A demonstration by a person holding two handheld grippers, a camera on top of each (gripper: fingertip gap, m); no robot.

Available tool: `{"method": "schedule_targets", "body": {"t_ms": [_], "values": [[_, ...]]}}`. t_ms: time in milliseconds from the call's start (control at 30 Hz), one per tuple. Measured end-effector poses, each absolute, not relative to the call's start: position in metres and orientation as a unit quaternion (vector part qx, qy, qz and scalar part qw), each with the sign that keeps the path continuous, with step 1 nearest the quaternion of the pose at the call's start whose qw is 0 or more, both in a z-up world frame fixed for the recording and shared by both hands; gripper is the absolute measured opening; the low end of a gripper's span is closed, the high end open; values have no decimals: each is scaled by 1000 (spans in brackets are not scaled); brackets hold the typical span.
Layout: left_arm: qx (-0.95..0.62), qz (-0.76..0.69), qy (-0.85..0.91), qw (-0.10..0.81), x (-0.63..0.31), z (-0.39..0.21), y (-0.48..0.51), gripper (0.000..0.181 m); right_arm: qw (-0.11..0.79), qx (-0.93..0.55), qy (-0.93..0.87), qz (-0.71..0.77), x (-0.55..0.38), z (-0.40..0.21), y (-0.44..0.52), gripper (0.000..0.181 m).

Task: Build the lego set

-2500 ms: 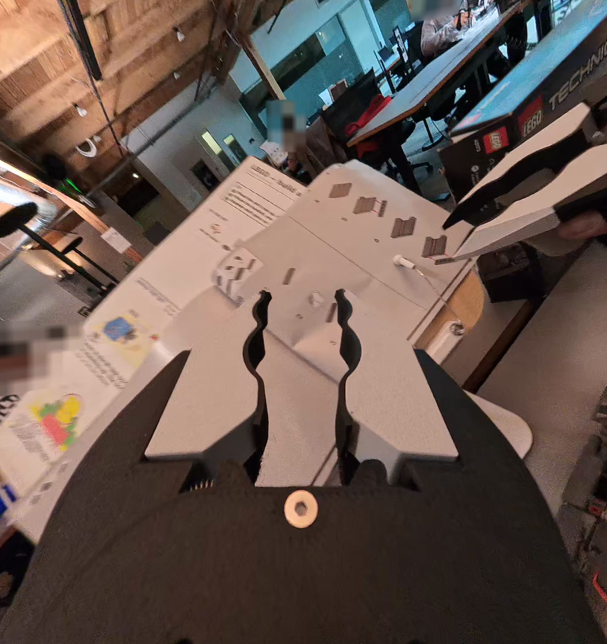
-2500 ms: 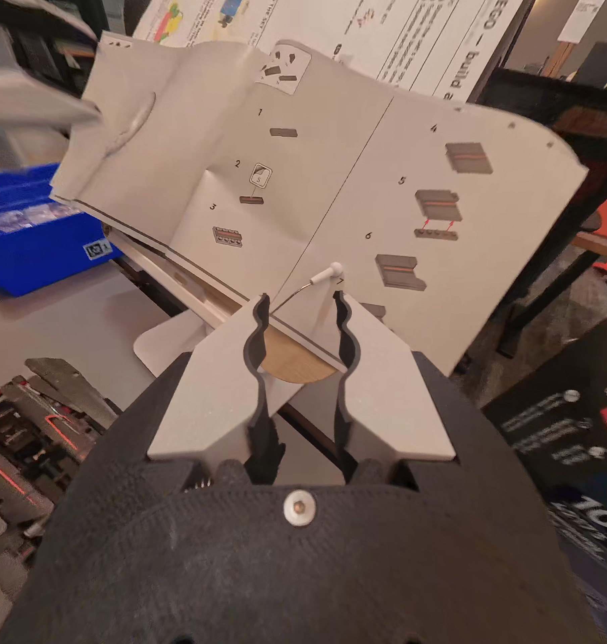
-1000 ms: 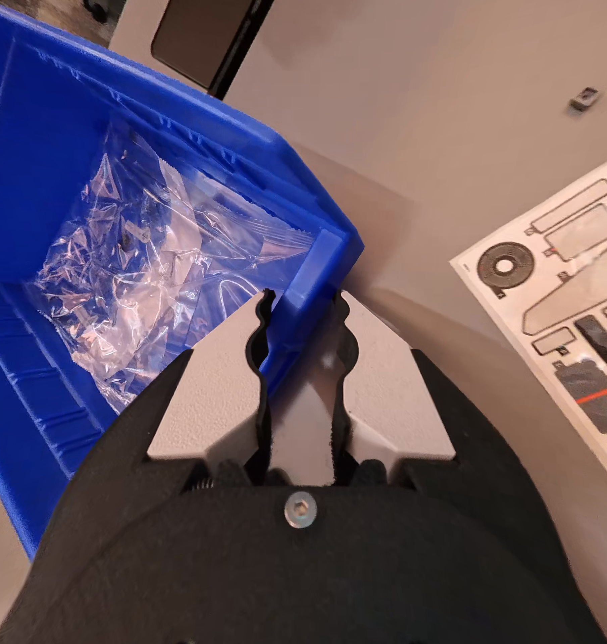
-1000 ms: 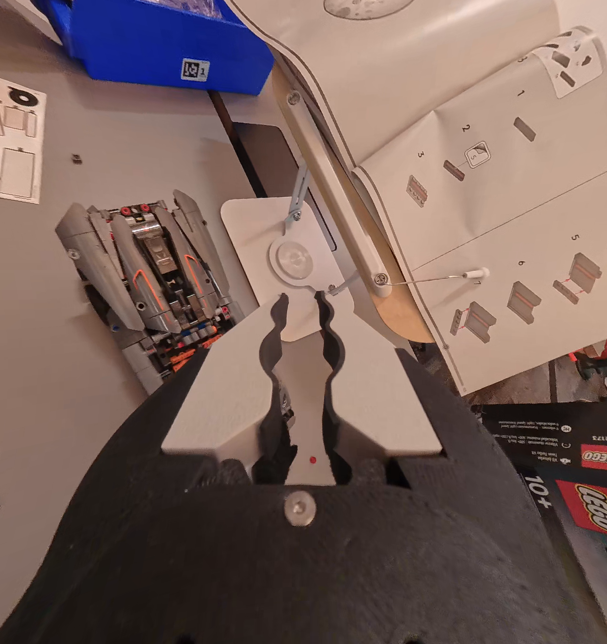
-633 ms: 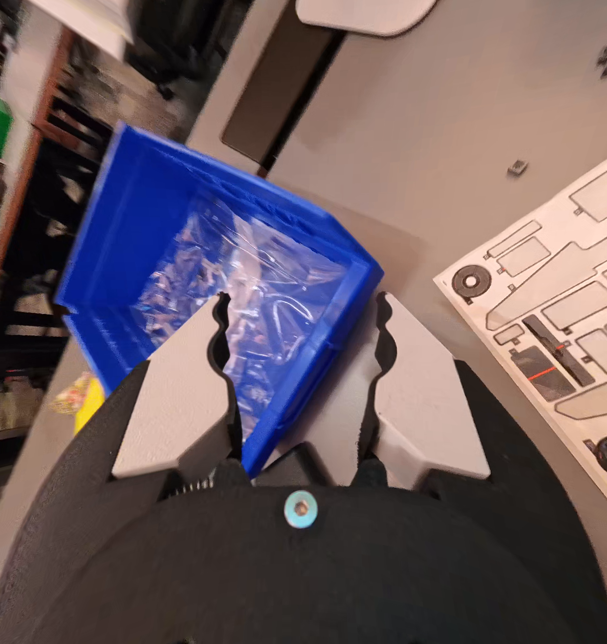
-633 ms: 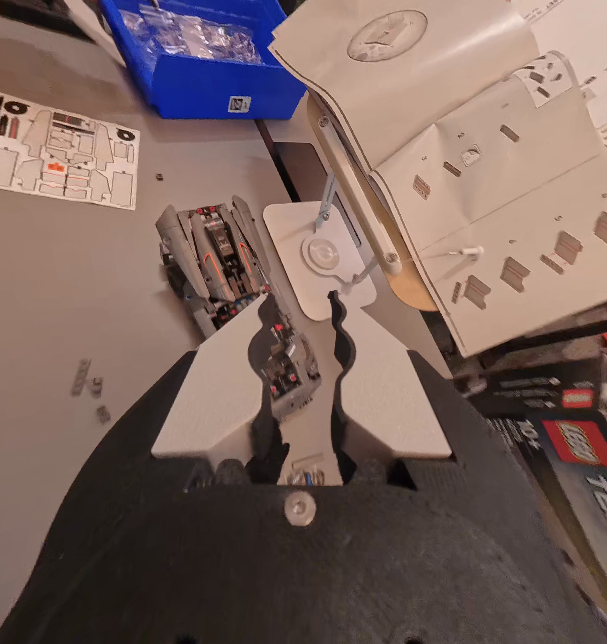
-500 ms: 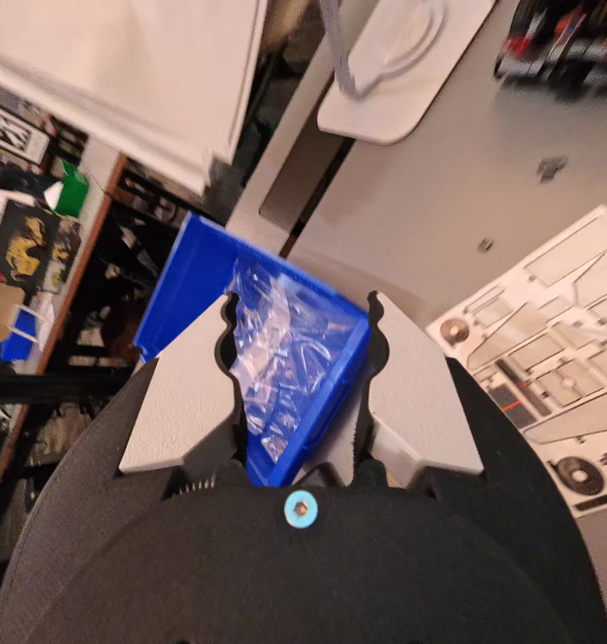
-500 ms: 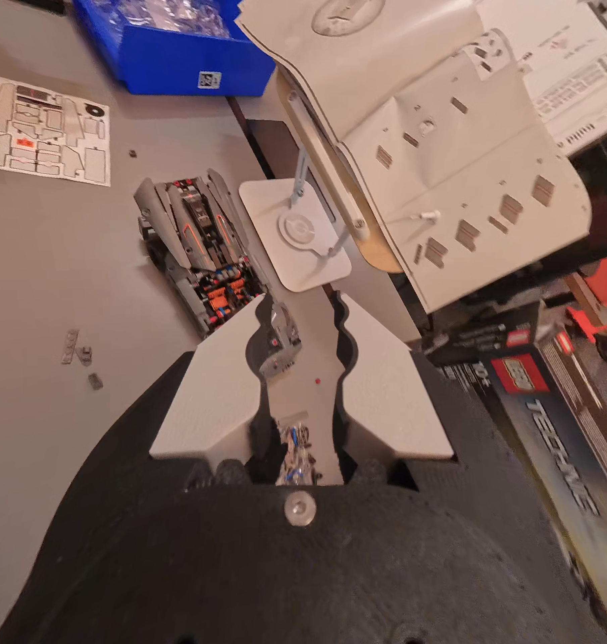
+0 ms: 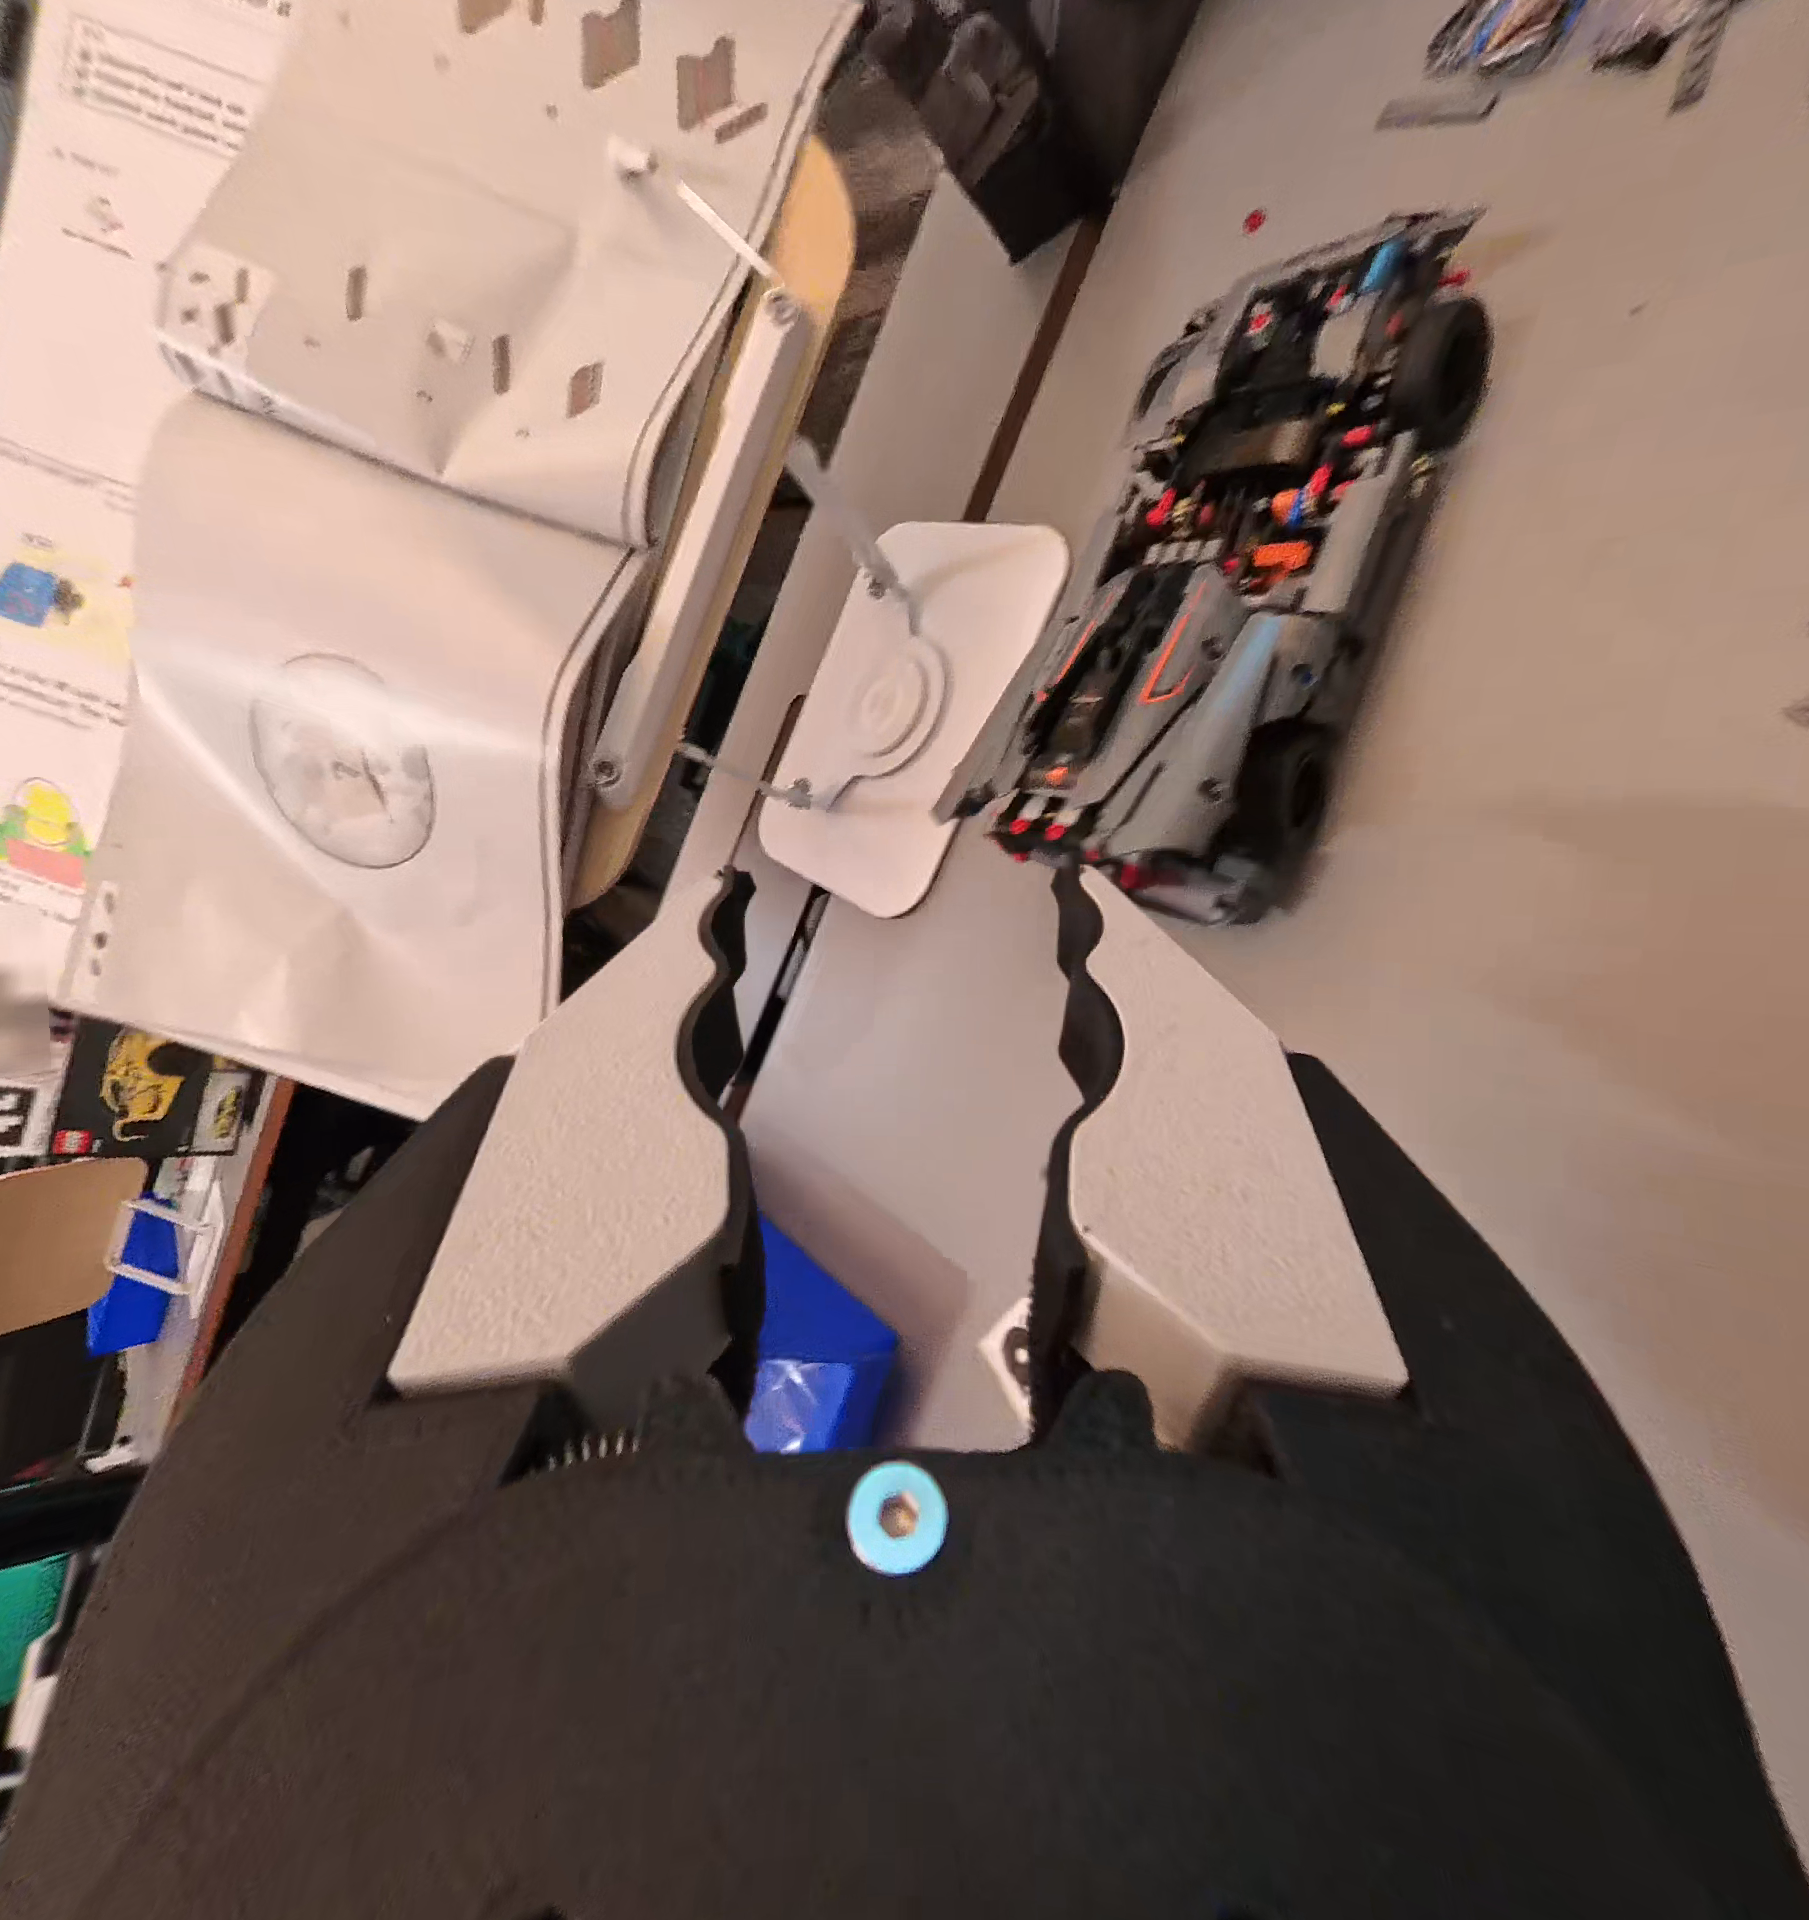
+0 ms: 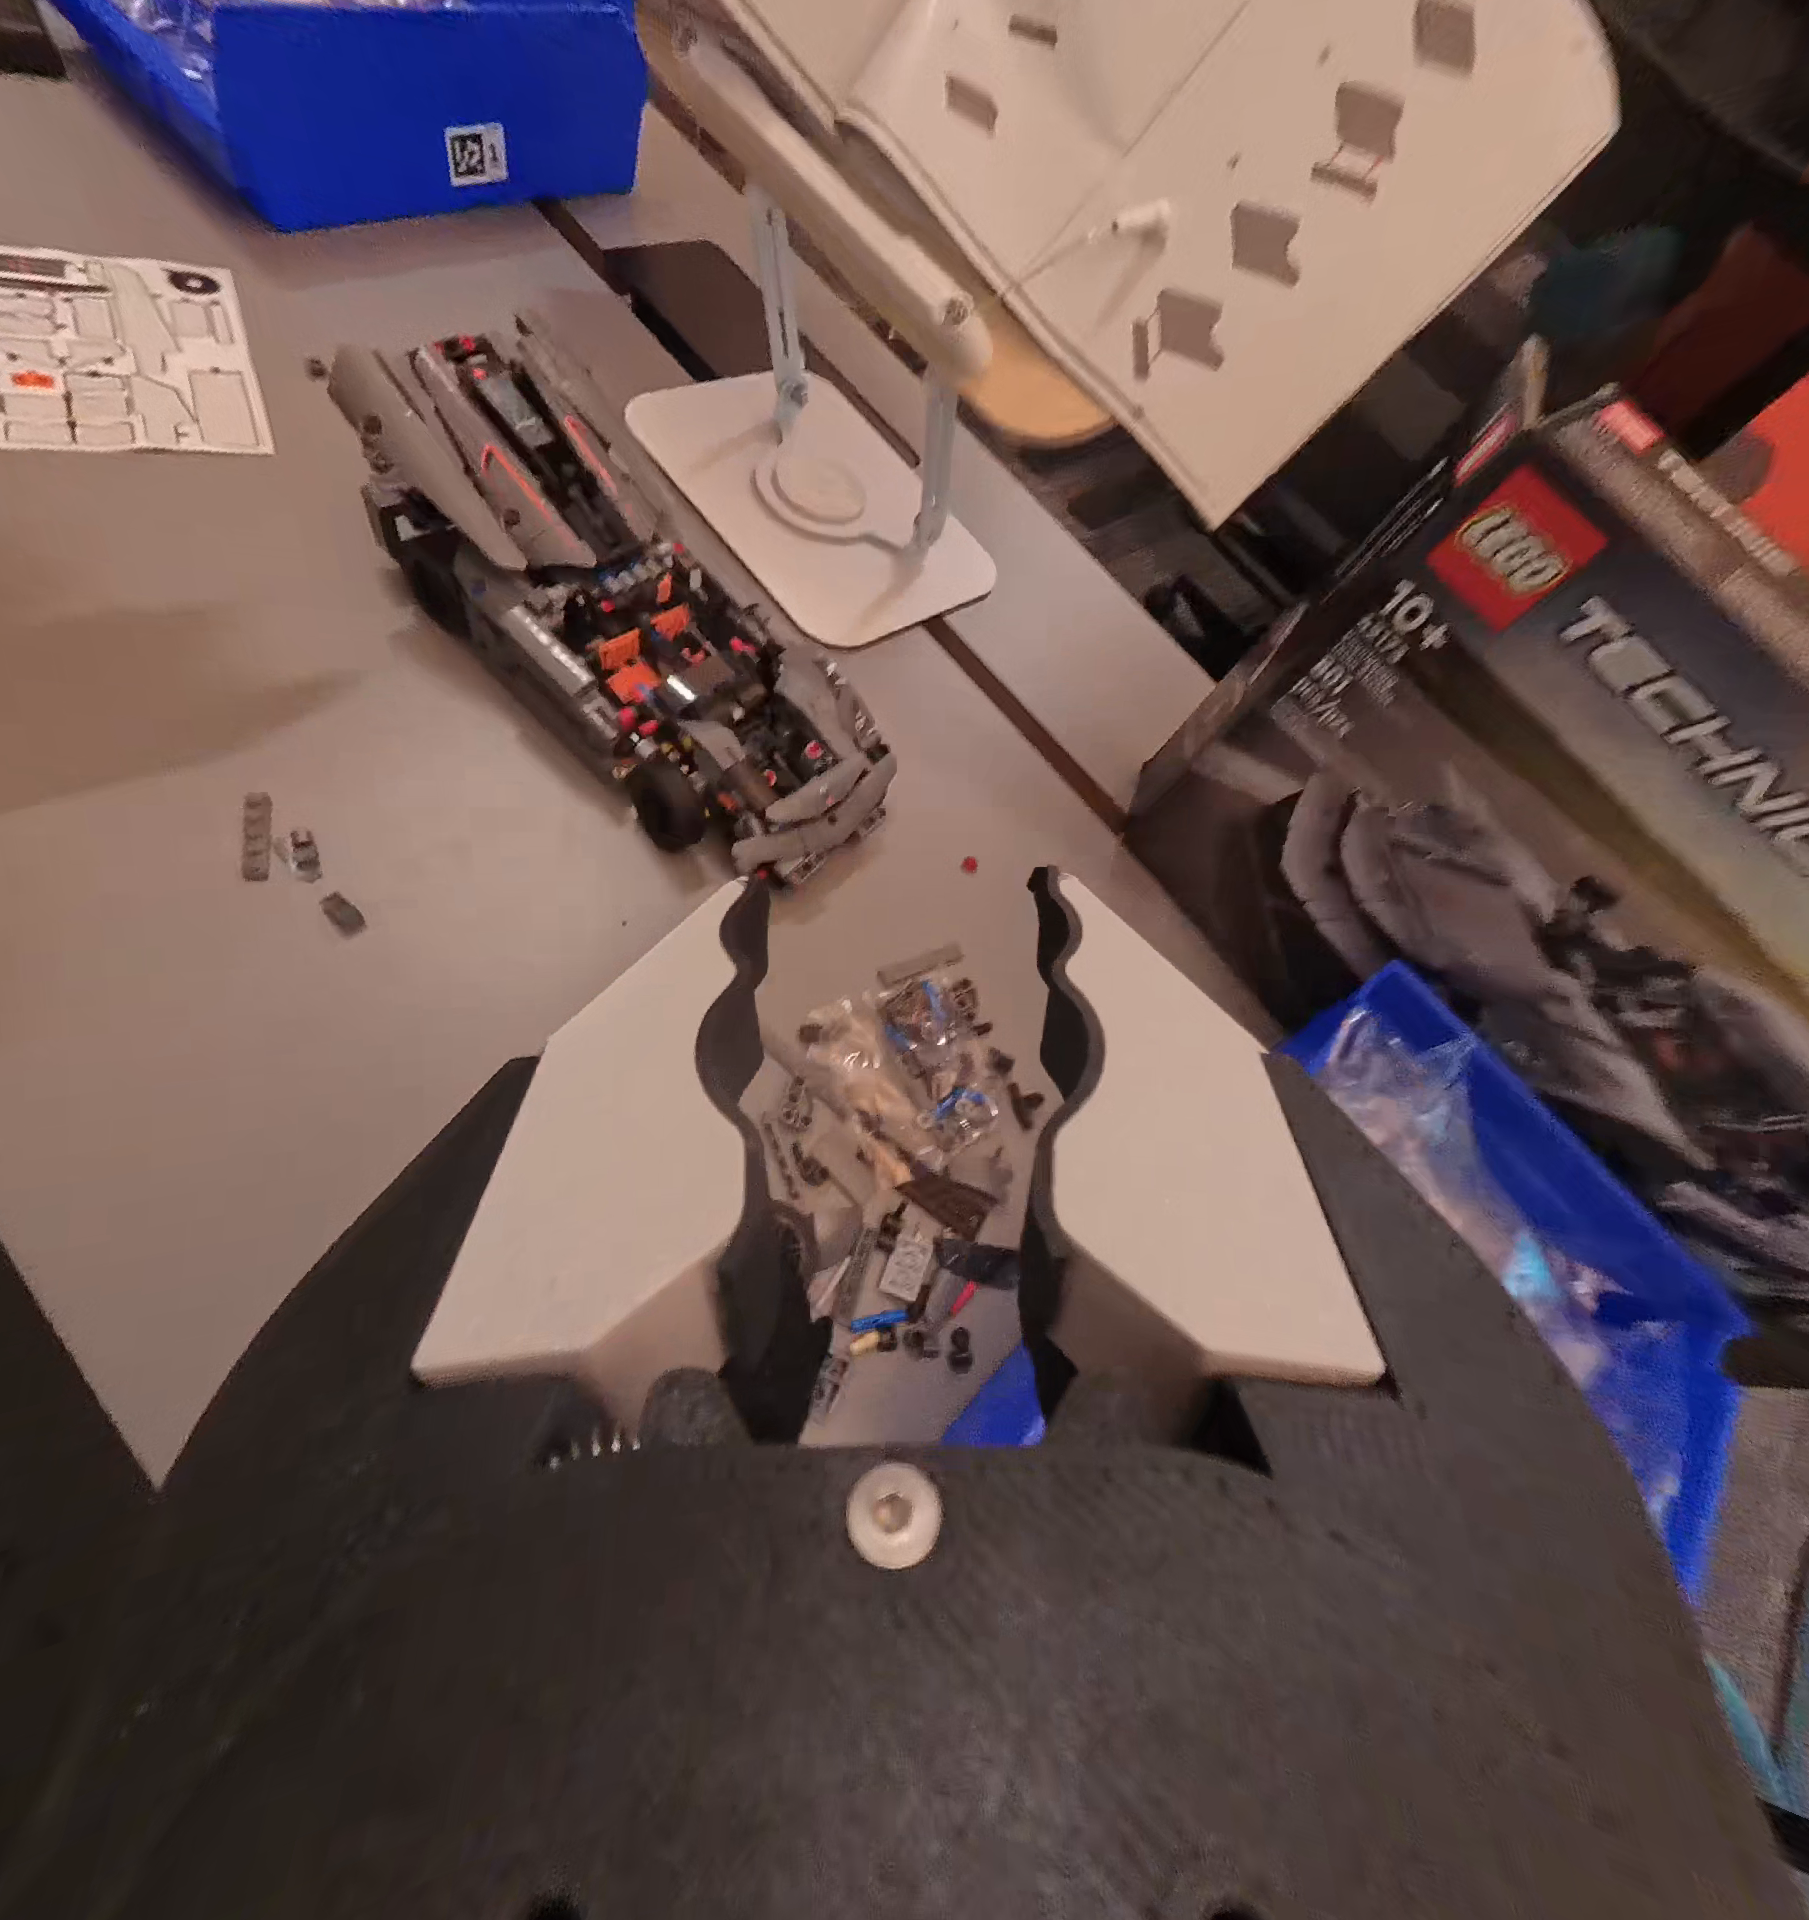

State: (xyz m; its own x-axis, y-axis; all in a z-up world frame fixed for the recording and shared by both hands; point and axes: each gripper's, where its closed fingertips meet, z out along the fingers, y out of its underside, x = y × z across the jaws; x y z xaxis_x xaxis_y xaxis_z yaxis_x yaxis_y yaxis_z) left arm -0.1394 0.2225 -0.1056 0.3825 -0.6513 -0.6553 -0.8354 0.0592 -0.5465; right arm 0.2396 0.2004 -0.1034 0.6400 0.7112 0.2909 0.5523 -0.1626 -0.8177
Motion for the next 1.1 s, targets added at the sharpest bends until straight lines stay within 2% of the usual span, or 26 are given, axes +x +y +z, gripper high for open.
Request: {"method": "schedule_targets", "body": {"t_ms": [200,367,467,533,733,900,1100], "values": [[-685,129,558,451,-111,-120,194,55,450,-781,-425,79,245,-168,195,55],[-697,145,554,433,-100,-138,177,54,437,-796,-399,127,240,-189,194,54],[-717,125,539,424,-102,-158,171,53,412,-803,-418,102,242,-200,186,54],[-735,103,524,419,-106,-171,168,51,397,-805,-431,89,239,-197,175,56],[-759,54,497,418,-114,-200,178,50,440,-781,-432,97,200,-157,152,57],[-754,59,503,419,-113,-210,193,49,435,-781,-427,135,171,-153,148,60],[-749,47,513,416,-106,-224,194,46,471,-761,-412,174,155,-164,164,58]]}}
